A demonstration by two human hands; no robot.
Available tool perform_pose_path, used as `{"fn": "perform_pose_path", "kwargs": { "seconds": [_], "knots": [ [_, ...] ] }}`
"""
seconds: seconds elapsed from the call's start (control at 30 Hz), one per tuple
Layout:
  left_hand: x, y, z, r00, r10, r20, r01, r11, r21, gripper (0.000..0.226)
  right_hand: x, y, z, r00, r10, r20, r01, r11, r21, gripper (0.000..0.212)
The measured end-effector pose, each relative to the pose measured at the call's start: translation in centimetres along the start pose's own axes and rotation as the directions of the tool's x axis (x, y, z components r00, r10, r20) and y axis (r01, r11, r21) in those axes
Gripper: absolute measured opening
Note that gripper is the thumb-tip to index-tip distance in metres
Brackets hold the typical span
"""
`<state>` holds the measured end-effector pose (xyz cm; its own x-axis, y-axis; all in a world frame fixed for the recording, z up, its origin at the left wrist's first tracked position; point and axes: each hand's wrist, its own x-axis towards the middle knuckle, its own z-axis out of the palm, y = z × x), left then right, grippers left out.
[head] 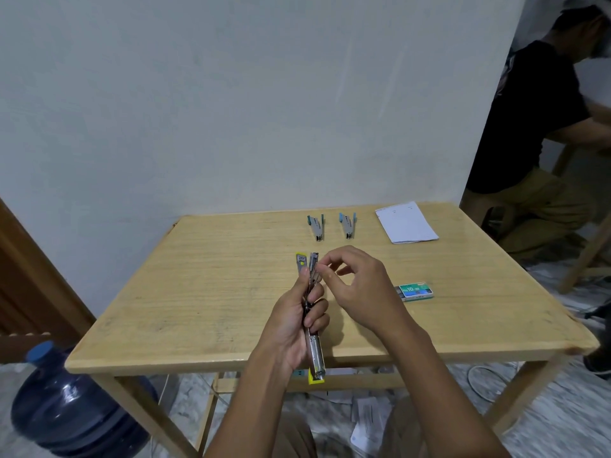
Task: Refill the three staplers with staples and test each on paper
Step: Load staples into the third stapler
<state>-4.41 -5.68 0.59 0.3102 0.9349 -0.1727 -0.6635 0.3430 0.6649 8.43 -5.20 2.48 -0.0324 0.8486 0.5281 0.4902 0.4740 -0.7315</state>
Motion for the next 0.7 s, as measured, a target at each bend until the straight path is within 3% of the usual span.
{"fn": "perform_pose_path", "kwargs": {
  "seconds": [0.13, 0.53, 0.7],
  "knots": [
    [0.0, 0.4, 0.0, 1.0, 0.005, -0.022, -0.005, 1.0, 0.003, 0.032, 0.0, -0.1, 0.2, 0.995, -0.011, 0.095, 0.012, 1.0, -0.005, 0.004],
    [0.8, 1.1, -0.7, 0.988, 0.007, -0.153, -0.007, 1.0, 0.0, 0.033, -1.3, -0.3, 0.3, 0.988, -0.064, 0.14, 0.05, 0.993, 0.102, 0.008],
    [1.3, 1.0, -1.5, 0.992, -0.05, -0.115, 0.05, 0.999, -0.006, 0.04, -1.9, -0.9, 0.9, 0.989, -0.054, 0.139, 0.028, 0.983, 0.183, 0.005]
  ]
}}
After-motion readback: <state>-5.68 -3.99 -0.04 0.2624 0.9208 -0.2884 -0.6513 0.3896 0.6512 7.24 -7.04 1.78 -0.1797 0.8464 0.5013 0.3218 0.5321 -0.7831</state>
